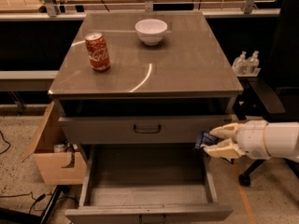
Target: Pick rxbar blueberry from middle drawer and place on counter
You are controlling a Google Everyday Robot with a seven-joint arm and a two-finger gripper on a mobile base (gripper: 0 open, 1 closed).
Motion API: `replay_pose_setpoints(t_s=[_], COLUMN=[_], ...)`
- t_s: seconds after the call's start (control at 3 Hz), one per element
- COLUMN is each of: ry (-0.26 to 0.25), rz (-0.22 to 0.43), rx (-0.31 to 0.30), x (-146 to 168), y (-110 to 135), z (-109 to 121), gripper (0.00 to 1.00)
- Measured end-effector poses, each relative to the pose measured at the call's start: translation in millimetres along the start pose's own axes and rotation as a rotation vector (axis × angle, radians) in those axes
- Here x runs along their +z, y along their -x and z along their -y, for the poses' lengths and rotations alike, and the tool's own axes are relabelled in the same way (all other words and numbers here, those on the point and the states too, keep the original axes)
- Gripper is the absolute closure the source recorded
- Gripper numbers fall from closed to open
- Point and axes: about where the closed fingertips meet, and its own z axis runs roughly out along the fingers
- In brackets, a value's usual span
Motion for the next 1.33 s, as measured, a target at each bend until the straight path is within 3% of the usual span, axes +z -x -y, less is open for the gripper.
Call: replay_pose_setpoints(t_s=[0.67,1.33], ry=[-0.048,-0.041], rz=[-0.127,-0.185], rx=[-0.02,-0.086], x=[-44,-39], y=[51,109], z=[37,115], gripper=[1.0,1.0])
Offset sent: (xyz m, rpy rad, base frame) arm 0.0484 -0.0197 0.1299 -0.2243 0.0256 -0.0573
